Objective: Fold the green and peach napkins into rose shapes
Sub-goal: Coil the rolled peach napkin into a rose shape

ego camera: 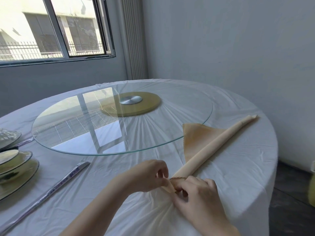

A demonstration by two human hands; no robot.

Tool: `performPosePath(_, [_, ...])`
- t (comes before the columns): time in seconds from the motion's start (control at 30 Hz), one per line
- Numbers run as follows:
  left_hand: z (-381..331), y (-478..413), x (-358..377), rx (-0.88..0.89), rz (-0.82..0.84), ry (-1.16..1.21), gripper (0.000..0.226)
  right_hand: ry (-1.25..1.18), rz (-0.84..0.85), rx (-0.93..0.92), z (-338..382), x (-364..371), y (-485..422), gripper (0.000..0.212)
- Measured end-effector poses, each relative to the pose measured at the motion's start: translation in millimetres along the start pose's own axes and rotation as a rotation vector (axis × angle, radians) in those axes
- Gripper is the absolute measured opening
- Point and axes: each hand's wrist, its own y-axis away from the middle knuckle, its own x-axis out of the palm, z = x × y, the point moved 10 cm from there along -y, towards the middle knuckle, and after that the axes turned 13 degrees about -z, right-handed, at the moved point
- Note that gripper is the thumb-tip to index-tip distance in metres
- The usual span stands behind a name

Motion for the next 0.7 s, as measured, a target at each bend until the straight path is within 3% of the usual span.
performPosePath(0.17, [3.6,6.5,3.7,0.005,0.036,0.226,0.013,-0.061,0.055,0.072,-4.9,2.4,-4.0,0.019])
performPosePath(0.37, [-6.6,4.1,4.3,0.083,-0.009,0.147,0.018,-0.188,0.139,0.168,-10.7,-3.3,-4.5,0.052])
performPosePath(0.57, [-21.5,0.7,14.2,0.087,0.145,0.101,0.017,-0.193,0.259,0.202,-21.3,-13.6,0.1,0.04])
performPosePath(0.63, [-28.9,-1.6,16.3,0.1,0.184,0.084,0.018,-0.173,0.193,0.183,-23.3,-22.4,-1.3,0.051])
performPosePath(0.7, [-29.8,-6.7,18.0,0.072,0.213,0.083,0.017,-0.149,0.123,0.137,-20.4,-28.4,-0.4,0.039])
